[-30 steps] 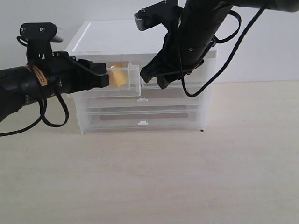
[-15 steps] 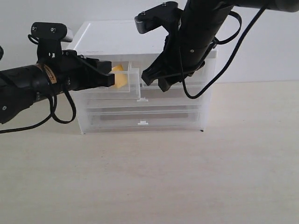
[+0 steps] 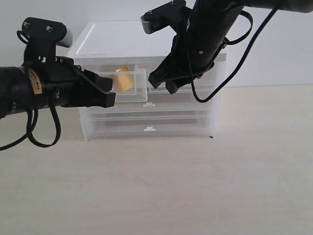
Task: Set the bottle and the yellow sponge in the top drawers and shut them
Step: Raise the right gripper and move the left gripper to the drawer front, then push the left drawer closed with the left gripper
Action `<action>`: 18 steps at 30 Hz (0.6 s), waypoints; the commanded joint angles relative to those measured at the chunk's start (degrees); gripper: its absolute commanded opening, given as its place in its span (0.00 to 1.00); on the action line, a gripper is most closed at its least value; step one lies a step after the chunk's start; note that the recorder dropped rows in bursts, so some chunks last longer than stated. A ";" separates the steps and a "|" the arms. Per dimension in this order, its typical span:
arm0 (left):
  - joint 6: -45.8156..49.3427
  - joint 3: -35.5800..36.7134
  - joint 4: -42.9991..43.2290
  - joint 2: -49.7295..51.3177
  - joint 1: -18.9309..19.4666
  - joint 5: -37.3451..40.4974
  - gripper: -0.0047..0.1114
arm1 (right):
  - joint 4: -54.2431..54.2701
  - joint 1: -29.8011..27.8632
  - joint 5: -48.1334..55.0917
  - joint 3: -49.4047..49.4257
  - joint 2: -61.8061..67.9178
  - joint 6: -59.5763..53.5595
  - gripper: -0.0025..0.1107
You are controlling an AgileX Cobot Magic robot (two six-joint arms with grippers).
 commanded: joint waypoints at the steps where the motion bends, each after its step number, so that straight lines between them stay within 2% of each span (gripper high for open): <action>1: -1.27 0.32 -0.01 2.63 -0.54 -1.39 0.32 | -0.86 -0.28 -1.37 0.19 -1.44 1.19 0.39; 6: -1.27 -0.82 -0.01 7.41 -0.42 -8.12 0.32 | -1.18 -0.28 -1.31 0.19 -3.71 2.08 0.39; 18: -0.76 -9.06 -0.37 17.11 1.31 -8.52 0.32 | -1.60 -0.28 0.90 0.19 -5.56 2.41 0.39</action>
